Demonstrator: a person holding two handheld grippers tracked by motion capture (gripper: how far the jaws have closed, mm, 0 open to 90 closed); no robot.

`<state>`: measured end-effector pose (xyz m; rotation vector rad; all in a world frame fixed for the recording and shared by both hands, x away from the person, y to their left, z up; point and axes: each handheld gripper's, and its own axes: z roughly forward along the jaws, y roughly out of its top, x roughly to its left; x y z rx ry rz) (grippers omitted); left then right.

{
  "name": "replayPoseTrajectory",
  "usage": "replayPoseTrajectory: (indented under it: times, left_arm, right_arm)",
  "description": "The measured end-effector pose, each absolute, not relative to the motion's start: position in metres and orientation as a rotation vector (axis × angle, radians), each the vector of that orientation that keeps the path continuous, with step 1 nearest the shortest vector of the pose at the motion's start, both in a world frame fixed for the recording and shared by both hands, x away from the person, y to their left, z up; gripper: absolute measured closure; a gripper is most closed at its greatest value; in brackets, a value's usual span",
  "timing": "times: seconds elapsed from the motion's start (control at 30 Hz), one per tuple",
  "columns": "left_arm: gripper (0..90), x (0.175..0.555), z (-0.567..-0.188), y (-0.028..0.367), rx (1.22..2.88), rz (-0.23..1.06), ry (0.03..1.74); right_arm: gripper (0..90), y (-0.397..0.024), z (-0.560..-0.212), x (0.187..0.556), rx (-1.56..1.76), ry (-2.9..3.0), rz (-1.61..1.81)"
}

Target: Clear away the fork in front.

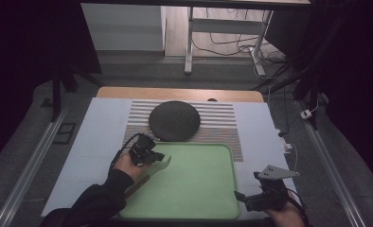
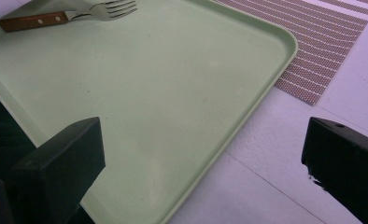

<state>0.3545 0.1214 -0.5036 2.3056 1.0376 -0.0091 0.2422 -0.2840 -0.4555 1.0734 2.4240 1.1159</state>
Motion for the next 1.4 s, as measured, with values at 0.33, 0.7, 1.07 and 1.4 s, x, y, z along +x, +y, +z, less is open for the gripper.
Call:
replayPoseTrajectory:
  times: [0.33, 0.7, 1.07, 1.4]
  left_arm:
    - [88.3, 0.336, -0.504, 0.089, 2.372, -0.092, 0.902]
    - [88.3, 0.327, -0.516, 0.069, 2.442, -0.14, 0.821]
    - [88.4, 0.34, -0.516, 0.097, 2.414, -0.028, 0.963]
    - [88.3, 0.356, -0.517, 0.141, 2.354, 0.009, 1.141]
  right_arm:
    - [0.0, -0.284, -0.455, 0.242, 1.076, 2.424, 1.114]
    - [0.0, -0.285, -0.455, 0.242, 1.081, 2.424, 1.115]
    - [0.0, -0.285, -0.455, 0.242, 1.088, 2.416, 1.122]
    - [0.0, -0.285, -0.455, 0.242, 1.092, 2.418, 1.125]
